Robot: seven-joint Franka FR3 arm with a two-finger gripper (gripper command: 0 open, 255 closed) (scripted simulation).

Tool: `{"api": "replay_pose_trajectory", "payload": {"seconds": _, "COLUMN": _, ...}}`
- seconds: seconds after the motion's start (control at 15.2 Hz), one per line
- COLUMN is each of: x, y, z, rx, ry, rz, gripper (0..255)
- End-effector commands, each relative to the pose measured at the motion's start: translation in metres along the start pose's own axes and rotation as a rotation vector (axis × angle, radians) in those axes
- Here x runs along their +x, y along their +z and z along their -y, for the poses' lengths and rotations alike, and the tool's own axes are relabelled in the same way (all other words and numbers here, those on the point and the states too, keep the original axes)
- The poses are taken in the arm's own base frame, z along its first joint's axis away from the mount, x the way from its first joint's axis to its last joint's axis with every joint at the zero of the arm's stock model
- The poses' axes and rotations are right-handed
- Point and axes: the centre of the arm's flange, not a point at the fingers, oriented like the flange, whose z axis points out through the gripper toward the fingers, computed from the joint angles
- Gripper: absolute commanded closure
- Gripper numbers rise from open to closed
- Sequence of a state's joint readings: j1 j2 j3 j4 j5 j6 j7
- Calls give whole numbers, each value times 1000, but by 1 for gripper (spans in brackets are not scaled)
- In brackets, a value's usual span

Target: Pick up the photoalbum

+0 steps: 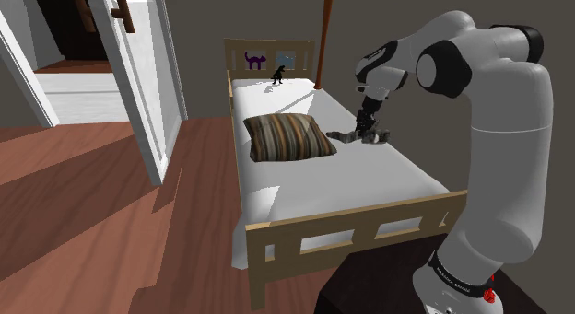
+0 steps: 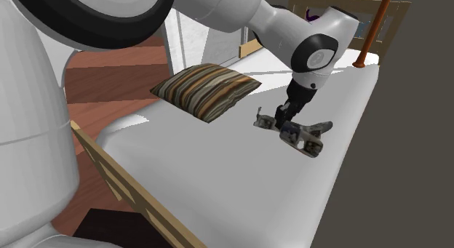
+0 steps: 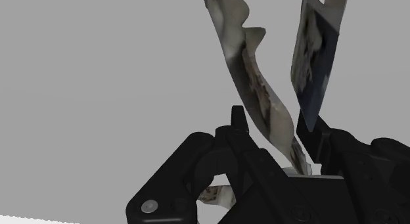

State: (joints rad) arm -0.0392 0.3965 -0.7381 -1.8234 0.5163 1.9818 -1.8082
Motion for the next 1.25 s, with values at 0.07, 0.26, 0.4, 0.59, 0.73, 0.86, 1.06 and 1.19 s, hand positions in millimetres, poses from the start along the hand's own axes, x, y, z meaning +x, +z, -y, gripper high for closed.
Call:
{"api": "replay_pose_trajectory", "payload": {"seconds": 0.07, "x": 0, "y": 2, "z": 0, "rx": 1, "ry": 0, "rz": 1, "gripper": 255}}
{"api": "replay_pose_trajectory", "payload": {"seconds": 0.26, "x": 3, "y": -14, "z": 2, "rx": 1, "ry": 0, "rz": 1, "gripper": 255}}
{"api": "replay_pose_trajectory", "payload": {"seconds": 0.4, "x": 5, "y": -24, "z": 2, "rx": 1, "ry": 0, "rz": 1, "gripper": 255}}
{"api": "replay_pose_trajectory", "payload": {"seconds": 0.59, "x": 9, "y": -40, "z": 4, "rx": 1, "ry": 0, "rz": 1, "gripper": 255}}
{"api": "replay_pose_trajectory", "payload": {"seconds": 0.73, "x": 11, "y": -50, "z": 5, "rx": 1, "ry": 0, "rz": 1, "gripper": 255}}
{"api": "replay_pose_trajectory", "payload": {"seconds": 0.86, "x": 13, "y": -60, "z": 5, "rx": 1, "ry": 0, "rz": 1, "gripper": 255}}
{"api": "replay_pose_trajectory", "payload": {"seconds": 1.06, "x": 16, "y": -76, "z": 7, "rx": 1, "ry": 0, "rz": 1, "gripper": 255}}
{"api": "replay_pose_trajectory", "payload": {"seconds": 1.19, "x": 16, "y": -76, "z": 7, "rx": 1, "ry": 0, "rz": 1, "gripper": 255}}
